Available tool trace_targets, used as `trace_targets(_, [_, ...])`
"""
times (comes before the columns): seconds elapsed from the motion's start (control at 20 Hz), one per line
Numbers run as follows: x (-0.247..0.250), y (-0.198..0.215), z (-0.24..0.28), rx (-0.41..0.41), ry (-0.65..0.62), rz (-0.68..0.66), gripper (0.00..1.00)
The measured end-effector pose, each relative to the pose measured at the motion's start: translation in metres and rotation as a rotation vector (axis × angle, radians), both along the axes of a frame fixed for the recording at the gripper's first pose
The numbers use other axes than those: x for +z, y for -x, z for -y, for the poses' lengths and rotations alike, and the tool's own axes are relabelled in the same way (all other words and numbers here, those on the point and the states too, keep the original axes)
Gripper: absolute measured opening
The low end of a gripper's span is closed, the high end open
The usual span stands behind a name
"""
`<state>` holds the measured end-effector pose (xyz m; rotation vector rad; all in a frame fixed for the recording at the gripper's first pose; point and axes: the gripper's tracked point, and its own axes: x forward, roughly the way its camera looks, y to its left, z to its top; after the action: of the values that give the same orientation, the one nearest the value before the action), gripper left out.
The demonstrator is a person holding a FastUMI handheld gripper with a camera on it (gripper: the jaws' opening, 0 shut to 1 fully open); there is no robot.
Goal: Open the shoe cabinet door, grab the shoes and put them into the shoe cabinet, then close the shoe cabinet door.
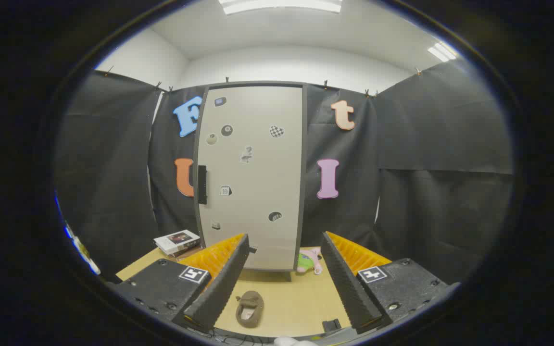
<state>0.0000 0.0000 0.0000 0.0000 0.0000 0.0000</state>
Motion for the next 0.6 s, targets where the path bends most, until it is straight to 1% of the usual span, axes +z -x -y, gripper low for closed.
trace_targets(0.6, [0.0066,0.0083,-0.0069,-0.021,-0.008,-0.002,0.98])
